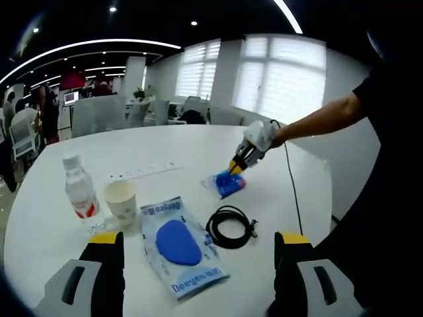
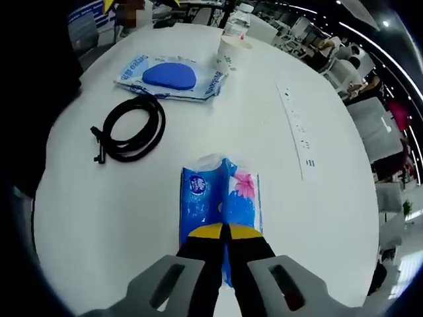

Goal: Arrange the tabletop items into an orderly group along one side of the table until the central work area is clear of visible clutter.

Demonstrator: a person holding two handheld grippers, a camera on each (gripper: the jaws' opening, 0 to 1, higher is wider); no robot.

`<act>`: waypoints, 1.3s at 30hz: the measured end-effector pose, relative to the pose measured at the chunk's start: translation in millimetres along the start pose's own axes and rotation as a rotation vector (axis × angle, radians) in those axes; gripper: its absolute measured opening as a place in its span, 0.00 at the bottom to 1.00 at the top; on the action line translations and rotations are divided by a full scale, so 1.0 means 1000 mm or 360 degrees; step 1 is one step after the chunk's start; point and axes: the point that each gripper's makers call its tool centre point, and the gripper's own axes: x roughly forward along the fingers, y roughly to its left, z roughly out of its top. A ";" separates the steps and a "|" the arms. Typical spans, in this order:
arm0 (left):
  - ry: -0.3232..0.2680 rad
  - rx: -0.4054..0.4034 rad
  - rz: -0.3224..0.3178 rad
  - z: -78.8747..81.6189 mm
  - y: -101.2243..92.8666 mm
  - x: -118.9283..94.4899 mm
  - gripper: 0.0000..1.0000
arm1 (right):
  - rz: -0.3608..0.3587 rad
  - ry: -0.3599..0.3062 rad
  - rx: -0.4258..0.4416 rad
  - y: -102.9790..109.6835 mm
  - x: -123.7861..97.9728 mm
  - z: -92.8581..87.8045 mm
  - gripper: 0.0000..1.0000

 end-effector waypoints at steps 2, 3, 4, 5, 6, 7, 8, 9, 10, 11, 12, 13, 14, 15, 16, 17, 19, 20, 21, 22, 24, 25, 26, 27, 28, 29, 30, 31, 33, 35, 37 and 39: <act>-0.0003 0.0000 0.0000 0.000 0.000 0.000 0.93 | -0.0014 0.0005 -0.0012 -0.001 0.000 -0.001 0.00; -0.0005 0.0003 -0.0001 0.001 -0.001 -0.001 0.93 | -0.0017 0.0006 0.0015 0.000 -0.001 0.000 0.00; -0.0006 0.0004 -0.0001 0.001 -0.001 -0.002 0.93 | -0.0013 0.0006 0.0043 0.002 -0.001 0.001 0.00; -0.0006 0.0007 0.0001 0.001 -0.001 -0.002 0.93 | -0.0017 0.0007 0.0074 0.002 -0.003 0.001 0.00; -0.0005 0.0007 0.0001 0.001 -0.001 -0.003 0.93 | -0.0020 0.0004 0.0087 0.002 -0.003 0.001 0.00; -0.0005 0.0008 0.0002 0.000 -0.001 -0.003 0.93 | -0.0024 -0.0008 0.0098 0.002 -0.004 0.002 0.01; -0.0005 0.0009 0.0007 0.000 -0.001 -0.004 0.93 | -0.0036 -0.0013 0.0095 0.001 -0.005 0.002 0.03; -0.0005 0.0009 0.0009 0.000 -0.001 -0.004 0.93 | -0.0045 -0.0013 0.0098 0.000 -0.005 0.002 0.04; -0.0003 0.0008 0.0010 0.000 -0.001 -0.005 0.93 | -0.0061 -0.0017 0.0125 -0.001 -0.006 0.002 0.05; -0.0003 0.0007 0.0011 0.000 -0.002 -0.005 0.93 | -0.0074 -0.0027 0.0130 -0.002 -0.007 0.003 0.06; -0.0003 0.0006 0.0012 0.000 -0.002 -0.005 0.93 | -0.0080 -0.0031 0.0134 -0.002 -0.008 0.003 0.09; -0.0003 0.0005 0.0012 0.000 -0.003 -0.006 0.93 | -0.0085 -0.0031 0.0138 -0.003 -0.008 0.003 0.12; -0.0005 0.0003 0.0013 0.000 -0.004 -0.006 0.93 | -0.0099 -0.0038 0.0171 -0.003 -0.010 0.004 0.15; -0.0005 0.0004 0.0019 0.001 -0.004 -0.007 0.93 | -0.0107 -0.0047 0.0204 -0.003 -0.010 0.005 0.18; -0.0005 0.0005 0.0025 0.001 -0.005 -0.007 0.93 | -0.0115 -0.0057 0.0237 -0.004 -0.011 0.005 0.20; -0.0005 0.0005 0.0031 0.001 -0.006 -0.008 0.93 | -0.0122 -0.0066 0.0269 -0.004 -0.012 0.006 0.21; 0.0008 -0.0003 0.0059 -0.001 -0.004 -0.009 0.93 | -0.0128 -0.0092 0.0302 -0.002 -0.015 0.011 0.23; 0.0011 -0.0005 0.0062 -0.001 -0.004 -0.009 0.93 | -0.0128 -0.0094 0.0306 -0.002 -0.016 0.012 0.25; 0.0015 -0.0003 0.0067 -0.002 -0.004 -0.010 0.94 | -0.0132 -0.0098 0.0321 -0.001 -0.016 0.013 0.28; 0.0013 -0.0005 0.0072 -0.003 -0.004 -0.011 0.94 | -0.0135 -0.0104 0.0332 -0.001 -0.017 0.014 0.29; 0.0005 -0.0016 0.0094 -0.003 -0.004 -0.012 0.94 | -0.0136 -0.0126 0.0371 0.001 -0.018 0.019 0.31; 0.0007 -0.0019 0.0100 -0.003 -0.003 -0.013 0.94 | -0.0138 -0.0133 0.0381 0.001 -0.019 0.020 0.32; 0.0008 -0.0022 0.0106 -0.004 -0.003 -0.013 0.94 | -0.0139 -0.0139 0.0391 0.001 -0.019 0.021 0.35; 0.0010 -0.0024 0.0112 -0.004 -0.003 -0.014 0.94 | -0.0140 -0.0146 0.0401 0.001 -0.020 0.022 0.38; 0.0021 -0.0026 0.0124 -0.007 -0.003 -0.015 0.95 | -0.0144 -0.0161 0.0430 0.001 -0.021 0.026 0.40; 0.0031 -0.0028 0.0135 -0.009 -0.002 -0.015 0.95 | -0.0148 -0.0177 0.0459 0.000 -0.021 0.029 0.43; 0.0035 -0.0030 0.0143 -0.011 -0.002 -0.016 0.96 | -0.0153 -0.0197 0.0479 -0.002 -0.020 0.032 0.45; 0.0036 -0.0033 0.0154 -0.012 -0.003 -0.016 0.96 | -0.0142 -0.0212 0.0505 -0.002 -0.019 0.035 0.46; 0.0036 -0.0063 0.0181 -0.015 -0.004 -0.017 0.95 | -0.0153 -0.0250 0.0524 -0.005 -0.021 0.044 0.49; 0.0034 -0.0066 0.0188 -0.015 -0.004 -0.017 0.95 | -0.0149 -0.0259 0.0530 -0.005 -0.021 0.046 0.52; 0.0031 -0.0069 0.0195 -0.016 -0.004 -0.017 0.96 | -0.0140 -0.0281 0.0549 -0.006 -0.020 0.050 0.54; 0.0015 -0.0113 0.0233 -0.021 -0.006 -0.013 0.96 | -0.0120 -0.0314 0.0578 -0.005 -0.018 0.060 0.55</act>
